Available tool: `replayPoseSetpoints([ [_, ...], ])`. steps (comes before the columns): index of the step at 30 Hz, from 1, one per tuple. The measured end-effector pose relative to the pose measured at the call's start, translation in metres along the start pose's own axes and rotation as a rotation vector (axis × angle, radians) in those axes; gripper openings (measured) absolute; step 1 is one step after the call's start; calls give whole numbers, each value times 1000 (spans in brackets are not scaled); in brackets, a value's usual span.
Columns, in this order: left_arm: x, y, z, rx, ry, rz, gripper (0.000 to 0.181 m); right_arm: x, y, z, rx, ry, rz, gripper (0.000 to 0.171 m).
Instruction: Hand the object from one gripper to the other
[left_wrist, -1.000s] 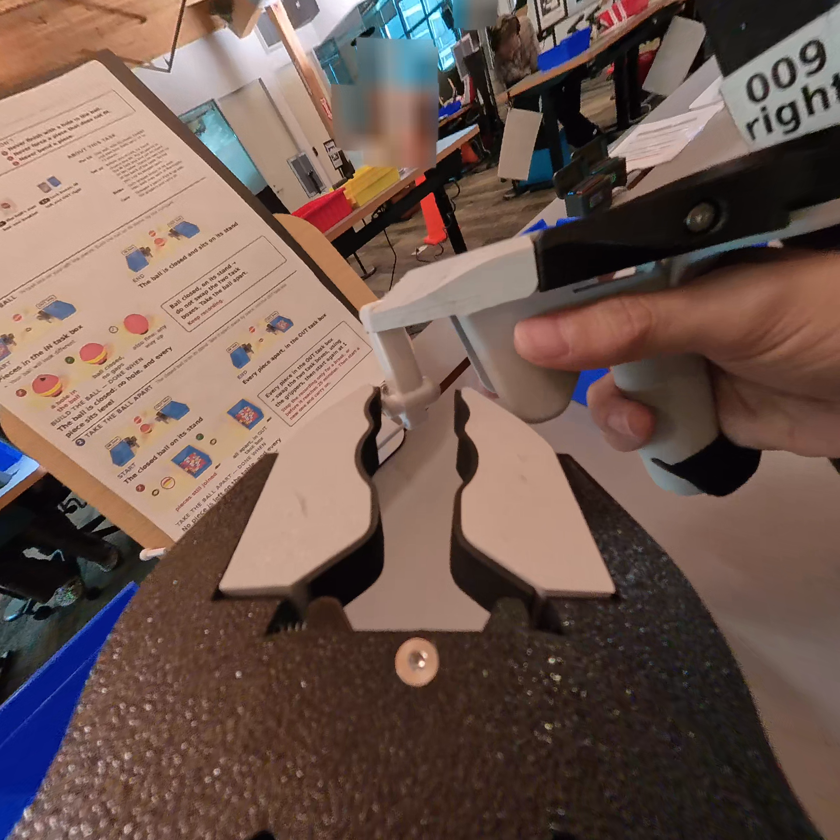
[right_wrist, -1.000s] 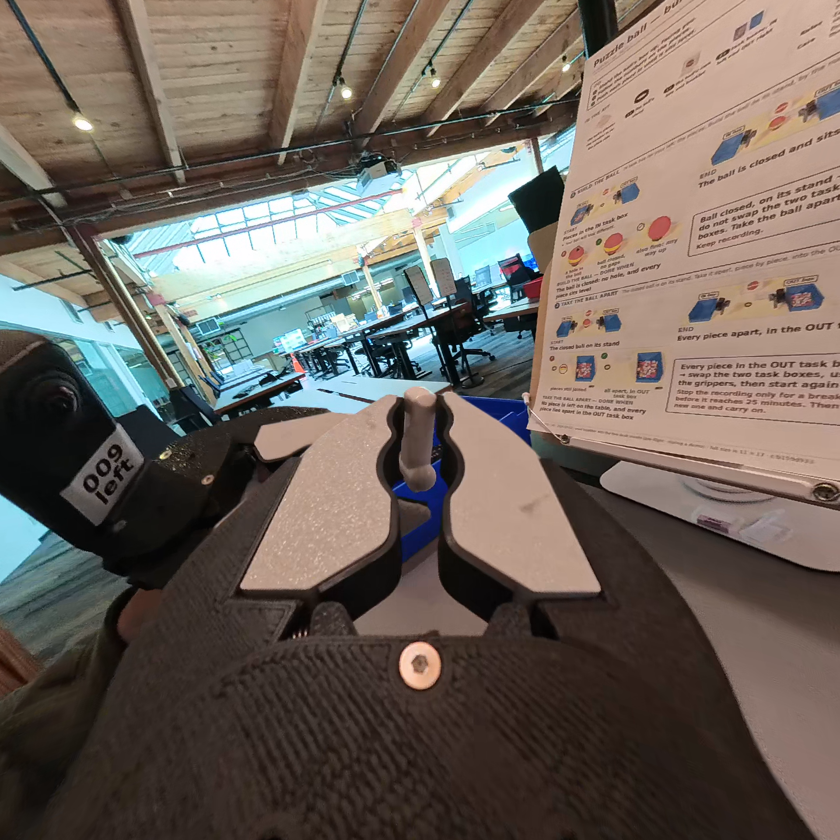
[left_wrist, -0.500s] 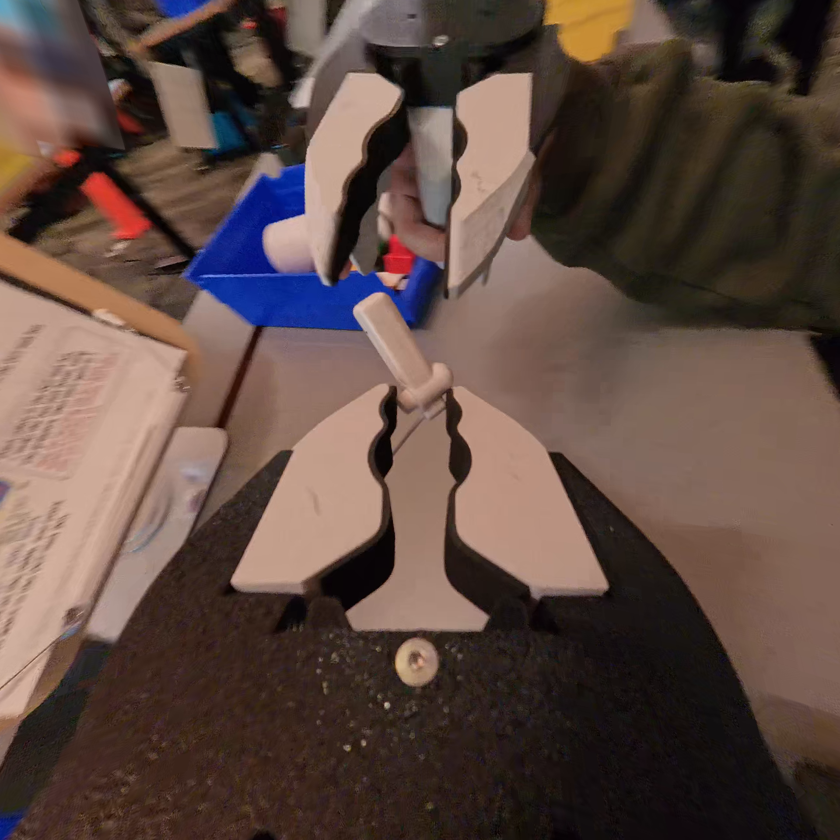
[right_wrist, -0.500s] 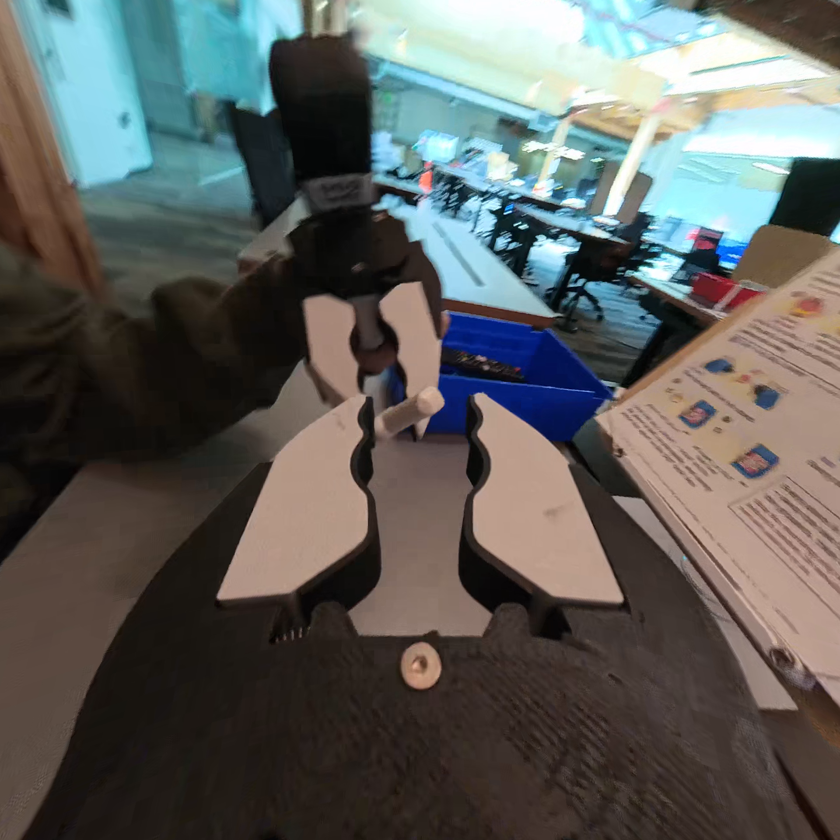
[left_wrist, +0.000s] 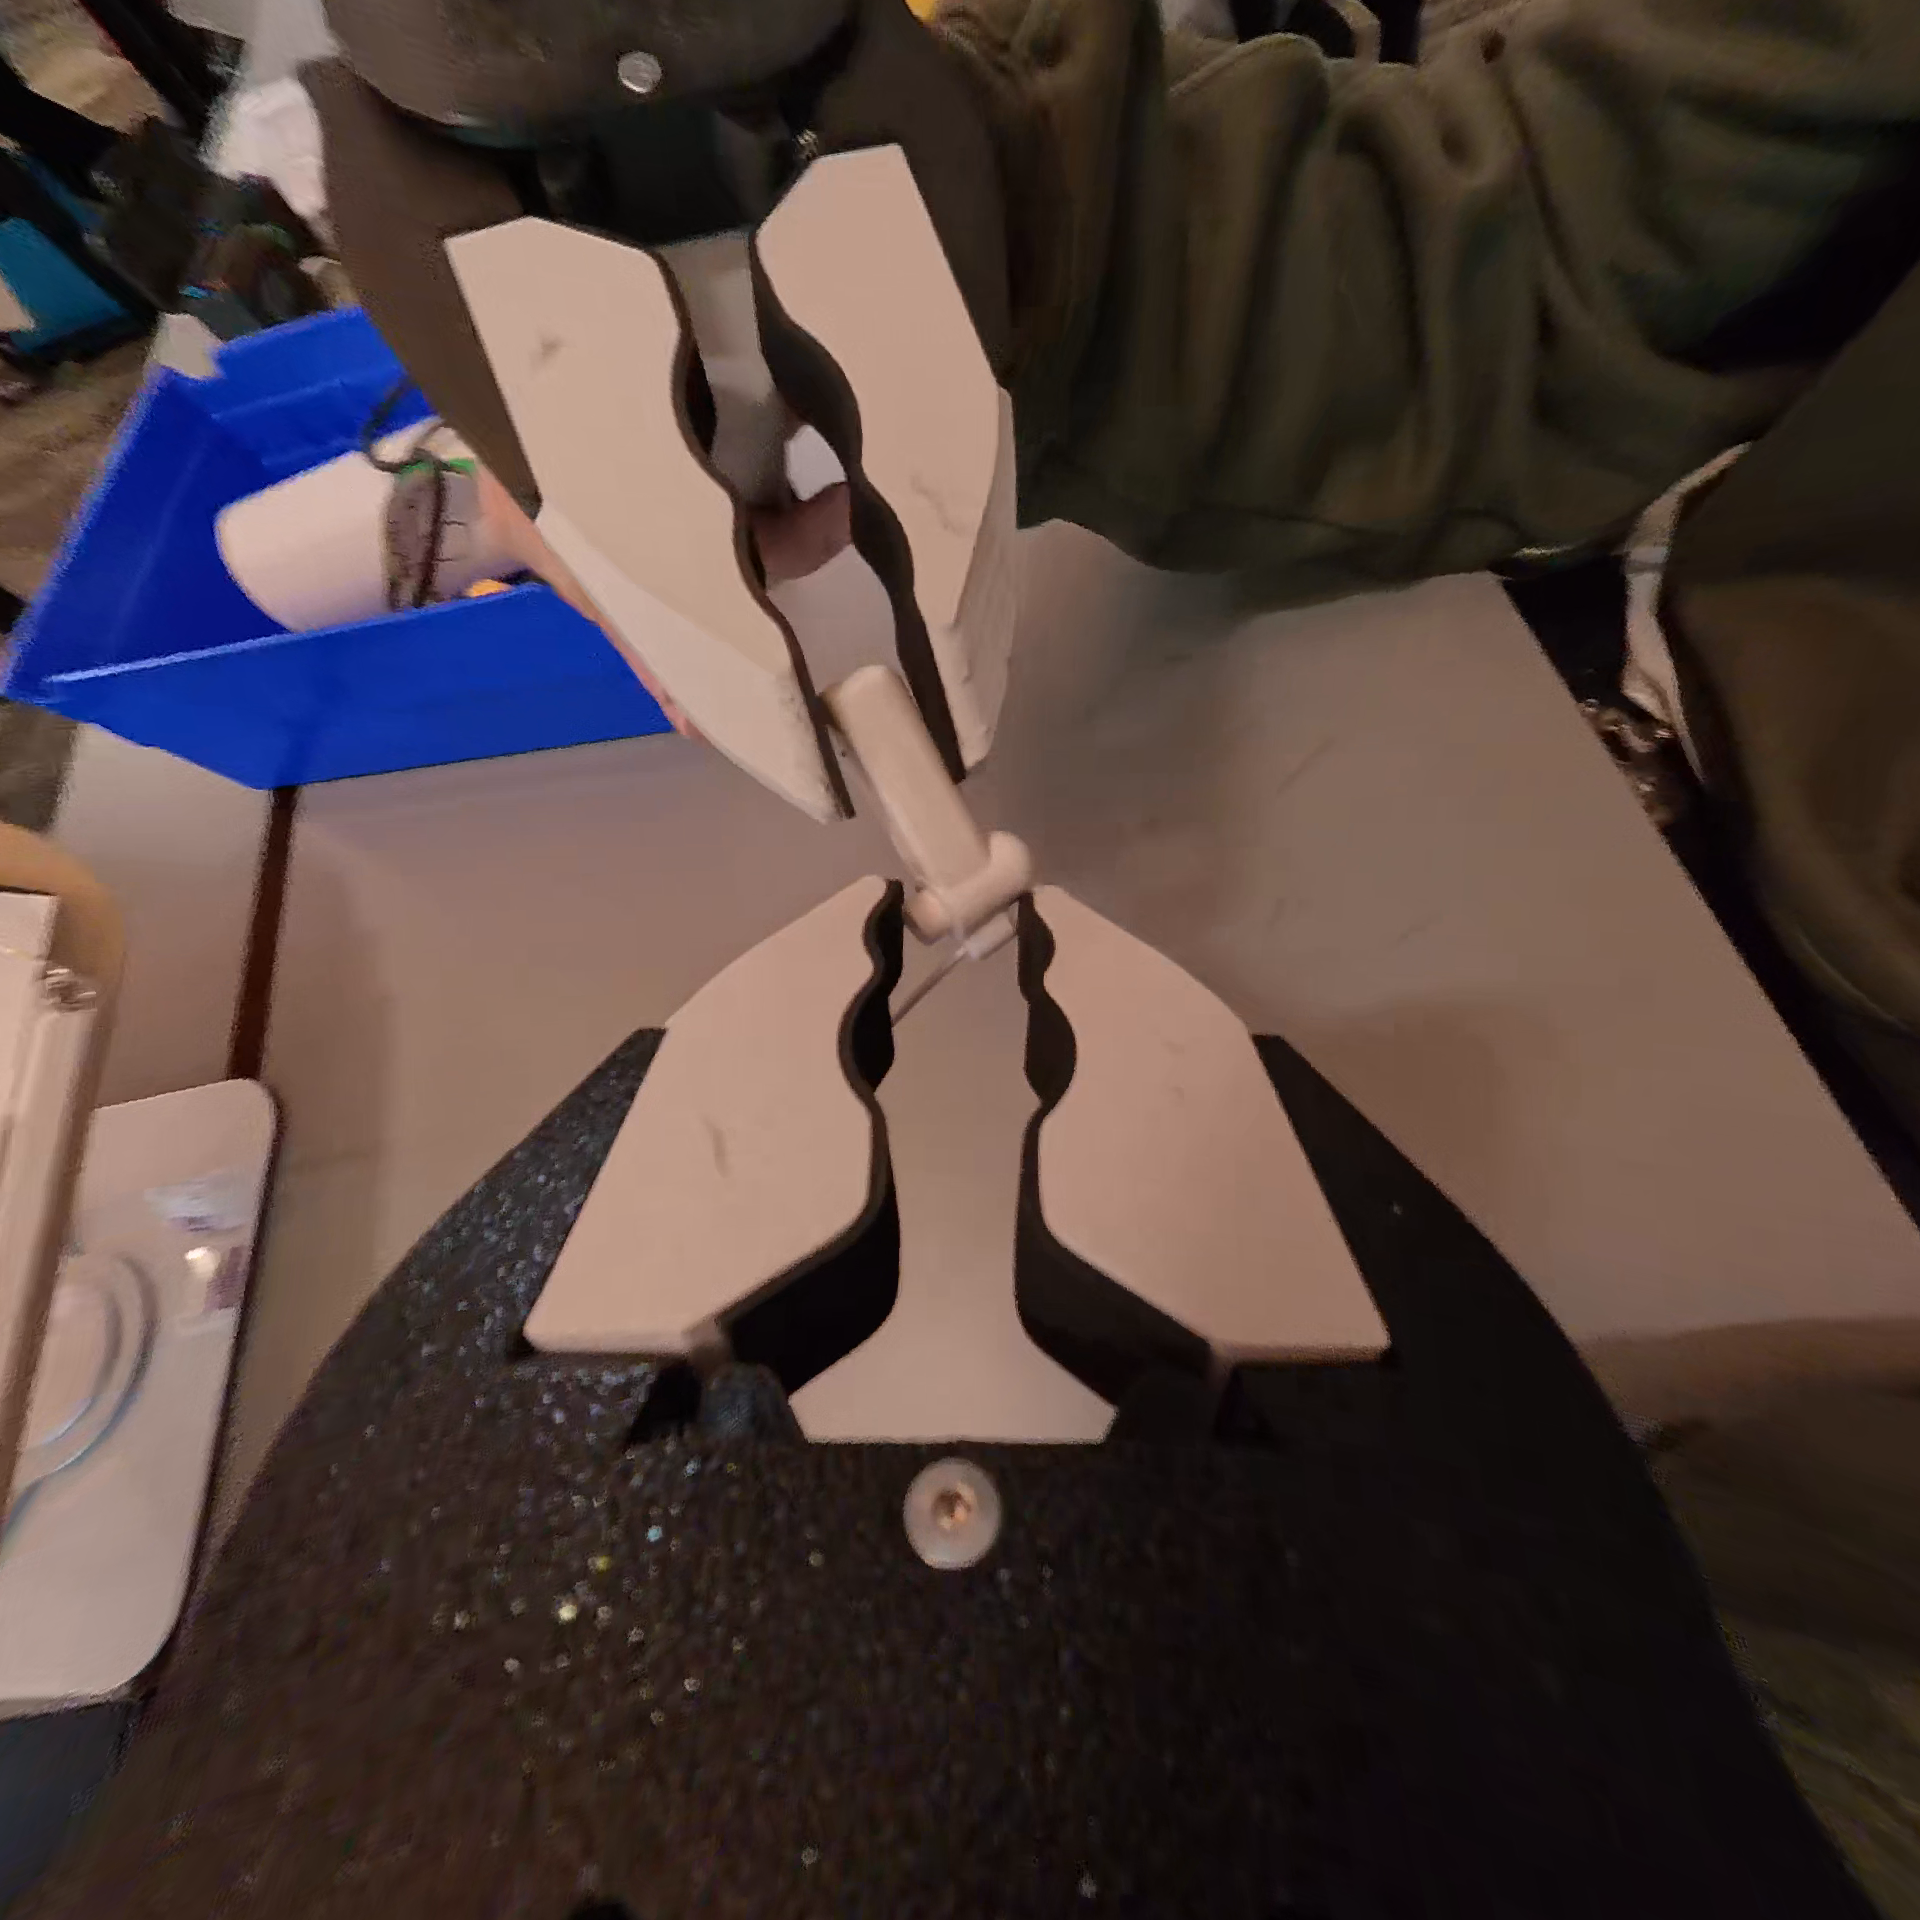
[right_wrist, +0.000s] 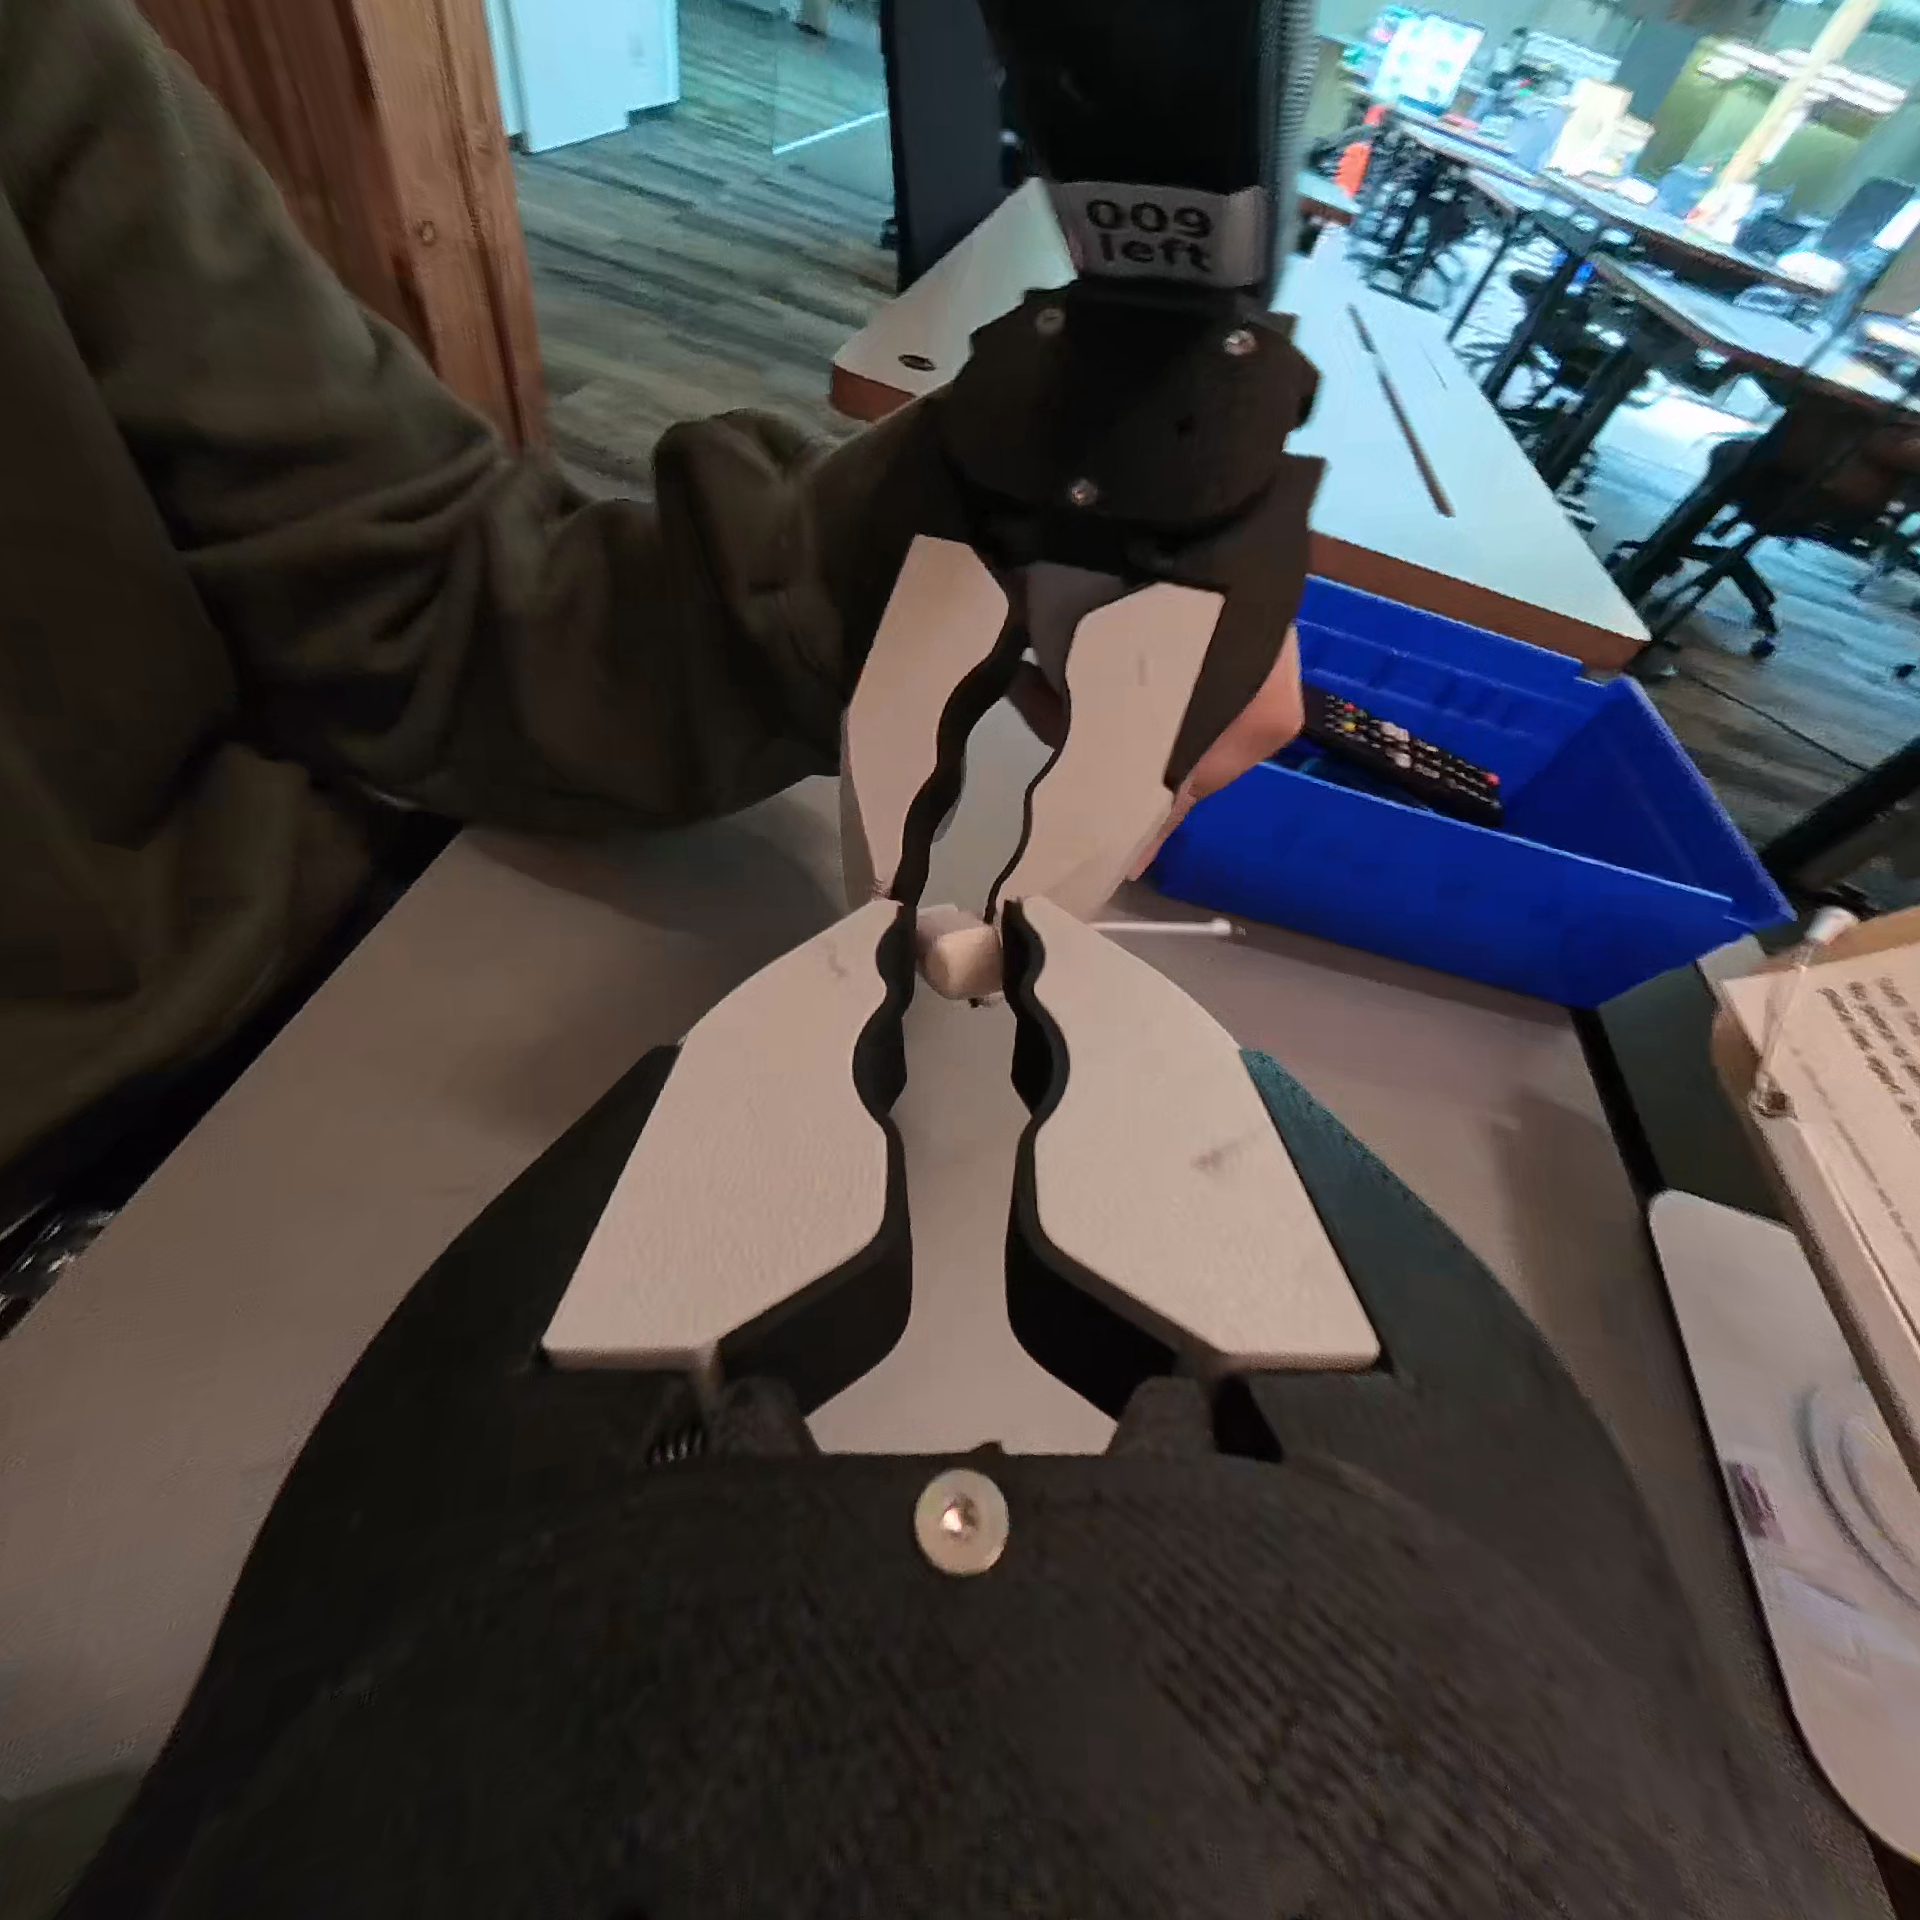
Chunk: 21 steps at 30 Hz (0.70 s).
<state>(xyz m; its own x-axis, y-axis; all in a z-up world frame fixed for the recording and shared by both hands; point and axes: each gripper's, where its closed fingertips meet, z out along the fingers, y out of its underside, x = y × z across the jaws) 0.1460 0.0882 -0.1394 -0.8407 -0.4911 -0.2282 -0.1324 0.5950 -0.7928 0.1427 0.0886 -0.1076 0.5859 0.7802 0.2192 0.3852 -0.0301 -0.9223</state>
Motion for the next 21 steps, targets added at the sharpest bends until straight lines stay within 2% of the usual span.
replayPoseSetpoints([
  [1, -8, -1, -3, 14, -53, 6, 22, 7, -2, -2, 13, 39, 10, 16],
  [3, -39, -6, -16, 44, -267, -7, 22, 31, -10, -12, 80, 178, 61, 15],
  [5, -62, -22, -32, 129, -453, 15, 32, 61, -19, -28, 186, 344, 190, 15],
  [6, -69, -30, -38, 166, -524, 59, 31, 76, -24, -38, 266, 420, 292, 15],
  [9, -76, -46, -46, 192, -668, 182, 32, 91, -32, -52, 489, 421, 521, 15],
  [11, -82, -53, -49, 203, -744, 213, 31, 89, -31, -48, 503, 366, 575, 14],
  [15, -83, -50, -40, 166, -729, 210, 27, 79, -40, -39, 518, 291, 588, 15],
  [17, -83, -47, -39, 147, -726, 218, 18, 75, -45, -38, 532, 267, 589, 14],
  [21, -80, -50, -39, 186, -682, 170, 17, 74, -48, -39, 541, 260, 558, 15],
])
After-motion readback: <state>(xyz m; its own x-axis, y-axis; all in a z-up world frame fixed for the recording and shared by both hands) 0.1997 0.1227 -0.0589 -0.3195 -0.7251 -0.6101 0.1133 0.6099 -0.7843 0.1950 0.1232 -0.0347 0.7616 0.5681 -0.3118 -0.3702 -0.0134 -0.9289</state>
